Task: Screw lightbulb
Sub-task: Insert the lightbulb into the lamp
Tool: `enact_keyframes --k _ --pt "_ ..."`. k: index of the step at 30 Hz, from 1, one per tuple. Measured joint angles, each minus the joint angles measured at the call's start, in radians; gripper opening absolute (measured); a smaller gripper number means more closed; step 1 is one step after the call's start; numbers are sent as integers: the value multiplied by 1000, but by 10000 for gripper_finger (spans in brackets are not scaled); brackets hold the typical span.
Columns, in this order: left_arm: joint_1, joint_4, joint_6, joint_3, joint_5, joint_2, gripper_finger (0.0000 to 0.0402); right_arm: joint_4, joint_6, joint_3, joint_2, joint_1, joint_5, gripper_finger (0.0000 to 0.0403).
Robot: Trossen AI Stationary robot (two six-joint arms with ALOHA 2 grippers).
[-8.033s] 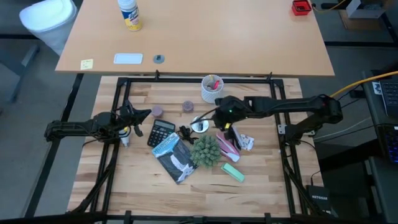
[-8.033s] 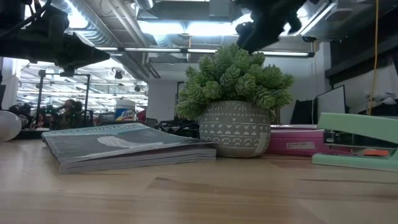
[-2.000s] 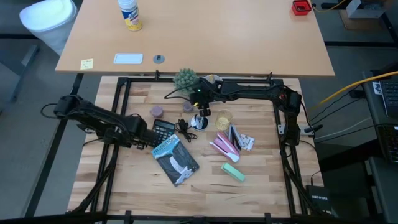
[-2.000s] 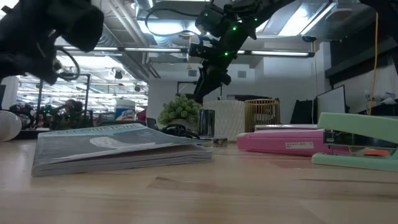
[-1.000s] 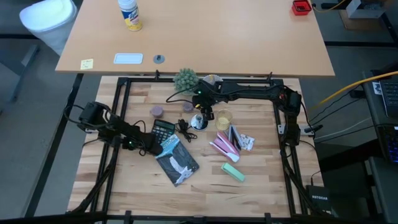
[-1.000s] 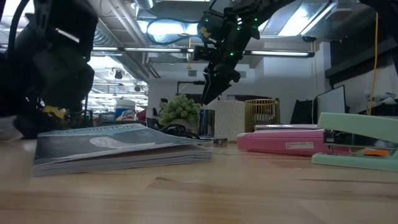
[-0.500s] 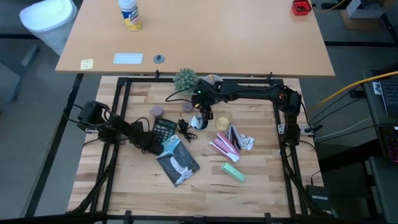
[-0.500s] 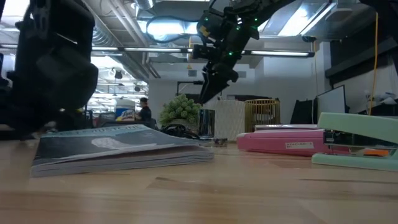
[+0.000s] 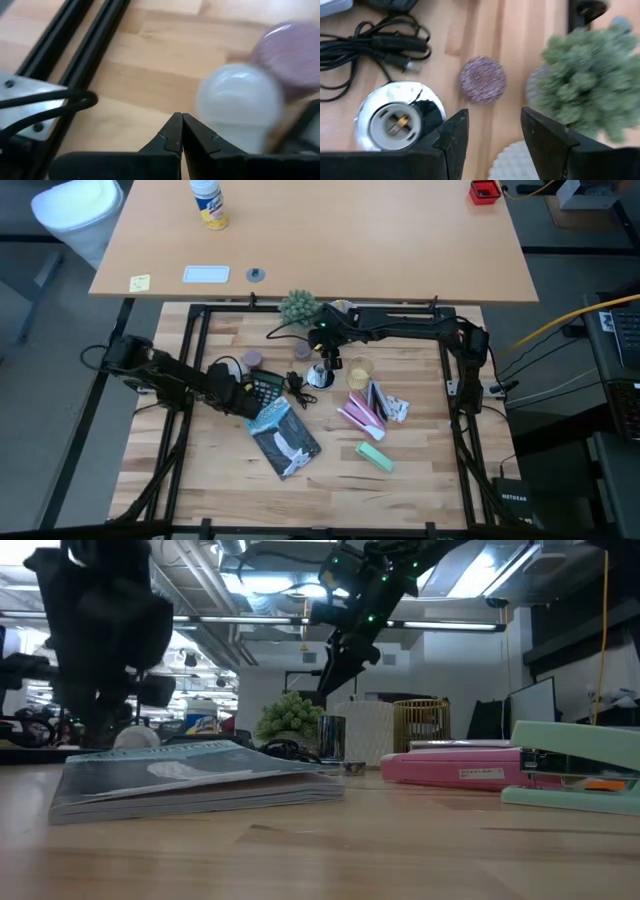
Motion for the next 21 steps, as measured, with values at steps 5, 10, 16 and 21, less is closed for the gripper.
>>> enact_keyframes --k 5,10,16,21 --pt "0 -4 29 0 -5 -156 1 -4 -8 0 -53 0 19 184" --pt "0 -11 228 1 -5 -256 1 -17 -10 0 -135 0 64 184" --pt "25 -14 381 1 60 -292 3 -33 -32 0 -241 0 89 184" --pt "74 2 417 -19 267 -292 50 -41 -33 0 -304 0 91 184"
